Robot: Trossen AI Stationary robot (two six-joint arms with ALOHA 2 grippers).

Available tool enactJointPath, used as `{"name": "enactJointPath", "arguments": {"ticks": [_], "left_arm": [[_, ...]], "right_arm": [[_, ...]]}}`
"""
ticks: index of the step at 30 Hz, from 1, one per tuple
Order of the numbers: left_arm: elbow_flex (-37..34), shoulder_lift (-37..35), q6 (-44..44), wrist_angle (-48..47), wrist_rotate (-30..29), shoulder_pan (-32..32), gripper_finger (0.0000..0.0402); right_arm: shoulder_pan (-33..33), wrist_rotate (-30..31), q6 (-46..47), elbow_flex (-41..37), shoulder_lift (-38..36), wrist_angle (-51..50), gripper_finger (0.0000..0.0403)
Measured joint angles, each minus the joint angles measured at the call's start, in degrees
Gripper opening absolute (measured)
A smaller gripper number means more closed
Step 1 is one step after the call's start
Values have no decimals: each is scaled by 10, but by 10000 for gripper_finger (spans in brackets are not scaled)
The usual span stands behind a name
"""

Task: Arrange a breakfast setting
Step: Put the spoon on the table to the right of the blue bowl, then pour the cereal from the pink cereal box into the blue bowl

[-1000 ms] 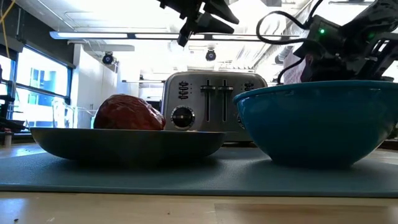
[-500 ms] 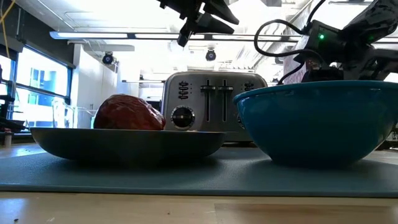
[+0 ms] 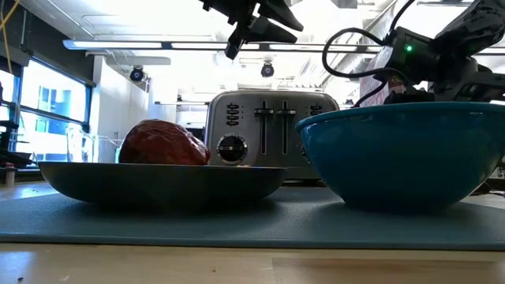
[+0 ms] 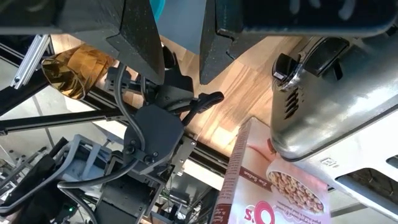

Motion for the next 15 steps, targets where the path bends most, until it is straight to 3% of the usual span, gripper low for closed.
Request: {"name": "enactJointPath", "arguments": {"ticks": [15], "left_arm": [[0,0,0,1,0,0,90]], "right_arm": [[0,8,13,0,-33,-39,138]]}}
